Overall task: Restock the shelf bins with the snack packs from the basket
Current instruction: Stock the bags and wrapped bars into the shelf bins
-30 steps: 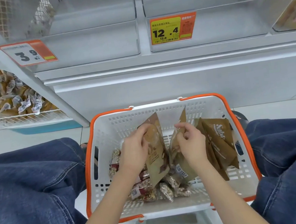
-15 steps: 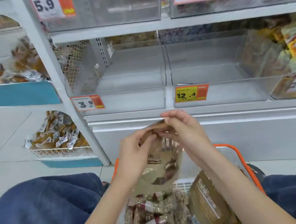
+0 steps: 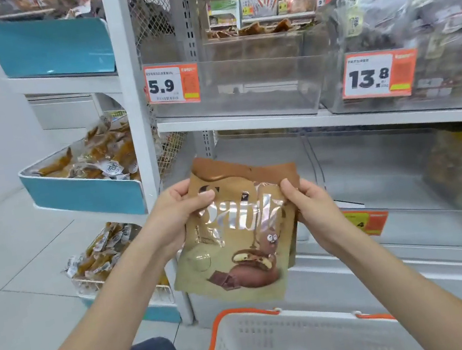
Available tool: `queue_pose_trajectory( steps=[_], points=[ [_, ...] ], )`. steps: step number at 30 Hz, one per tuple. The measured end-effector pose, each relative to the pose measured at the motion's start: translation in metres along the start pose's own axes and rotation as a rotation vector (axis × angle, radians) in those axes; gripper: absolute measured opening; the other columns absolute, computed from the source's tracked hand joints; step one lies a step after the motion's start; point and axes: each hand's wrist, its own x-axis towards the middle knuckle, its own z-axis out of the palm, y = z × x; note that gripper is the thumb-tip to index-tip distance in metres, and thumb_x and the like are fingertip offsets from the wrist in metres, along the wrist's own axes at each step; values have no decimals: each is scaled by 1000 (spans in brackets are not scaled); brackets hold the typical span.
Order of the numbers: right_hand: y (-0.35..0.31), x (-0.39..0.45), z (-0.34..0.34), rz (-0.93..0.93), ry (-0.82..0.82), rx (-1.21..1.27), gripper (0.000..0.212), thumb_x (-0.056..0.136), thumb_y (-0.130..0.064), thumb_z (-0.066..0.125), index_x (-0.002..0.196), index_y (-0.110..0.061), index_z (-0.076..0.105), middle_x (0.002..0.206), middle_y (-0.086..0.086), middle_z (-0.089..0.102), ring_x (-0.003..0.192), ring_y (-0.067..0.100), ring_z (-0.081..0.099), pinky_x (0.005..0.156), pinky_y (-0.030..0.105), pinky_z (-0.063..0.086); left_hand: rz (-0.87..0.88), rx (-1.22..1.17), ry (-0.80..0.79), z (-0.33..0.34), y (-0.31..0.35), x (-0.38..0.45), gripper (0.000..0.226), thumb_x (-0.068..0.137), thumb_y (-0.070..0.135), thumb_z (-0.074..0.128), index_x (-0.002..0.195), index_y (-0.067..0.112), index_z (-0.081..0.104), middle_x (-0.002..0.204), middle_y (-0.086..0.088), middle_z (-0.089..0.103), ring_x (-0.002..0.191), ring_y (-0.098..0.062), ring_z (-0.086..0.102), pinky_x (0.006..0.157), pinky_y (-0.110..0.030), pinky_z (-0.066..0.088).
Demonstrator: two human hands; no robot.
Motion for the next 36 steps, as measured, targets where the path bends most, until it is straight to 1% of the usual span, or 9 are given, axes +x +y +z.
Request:
queue_pose_trajectory(
  steps=[3, 7, 11, 13, 15, 17, 22, 25, 36],
  points=[
    [-4, 39, 18, -12, 106, -23, 26, 96, -34, 54, 81, -15, 63, 69, 6, 61, 58, 19, 55, 56, 29, 45, 35, 70, 70, -14, -5, 18, 37, 88, 0, 59, 117, 23, 61, 77, 1, 70, 67, -17, 61, 58, -21, 52],
    [-16, 106, 23, 145, 406, 11, 29, 99, -29, 48, 75, -15, 49, 66, 0, 49, 50, 10, 47, 47, 23, 41, 81, 432, 229, -41, -32, 39, 45, 94, 10, 55, 134, 28, 48, 115, 3, 66, 105, -12, 62, 84, -25, 48],
    [-16, 159, 31, 161, 599, 131, 18, 98, -31, 50, 106, -16, 55, 77, -4, 54, 62, 13, 52, 55, 19, 47, 260, 1266, 3, -62, -53, 52, 43, 93, 14, 51, 135, 20, 48, 140, -5, 49, 137, -22, 35, 109, -36, 31],
    [-9, 175, 38, 105, 641, 220, 27, 100, -28, 46, 124, -17, 51, 94, -3, 56, 69, 12, 51, 48, 13, 42, 230, 1372, -105, -67, -65, 53, 52, 94, 14, 48, 143, 16, 34, 151, -4, 34, 145, -19, 16, 116, -35, 17],
    [-2, 186, 46, 19, 659, 219, 25, 100, -23, 47, 123, -15, 52, 97, -2, 63, 74, 11, 54, 64, 20, 42, 215, 1462, -178, -70, -76, 53, 64, 94, 17, 47, 150, 16, 16, 158, -2, 14, 147, -17, 2, 119, -34, 8],
    [8, 199, 51, -54, 617, 194, 20, 99, -17, 48, 116, -11, 57, 82, -5, 66, 64, 8, 57, 71, 24, 42, 205, 1513, -203, -71, -80, 56, 71, 95, 20, 47, 152, 18, 4, 160, 0, 2, 146, -16, -5, 119, -34, 3],
    [40, 224, 50, -99, 430, -181, 25, 101, -30, 43, 113, -10, 53, 113, 5, 62, 100, 19, 58, 86, 29, 44, 179, 1492, -180, -67, -77, 61, 72, 96, 23, 47, 152, 18, 2, 160, 0, 1, 146, -16, -6, 119, -33, 4],
    [63, 230, 47, -138, 379, -475, 24, 101, -27, 40, 92, -9, 54, 83, 5, 56, 76, 19, 49, 65, 29, 36, 155, 1493, -189, -65, -76, 56, 74, 96, 24, 46, 151, 18, -2, 160, 1, -3, 146, -16, -9, 119, -33, 2],
    [76, 236, 72, 182, 240, -604, 37, 100, -40, 33, 124, -15, 47, 112, 4, 49, 100, 31, 52, 77, 49, 54, 120, 1501, -183, -56, -78, 57, 77, 96, 23, 46, 151, 17, -7, 159, 3, -8, 145, -17, -15, 119, -34, 4]
  ],
)
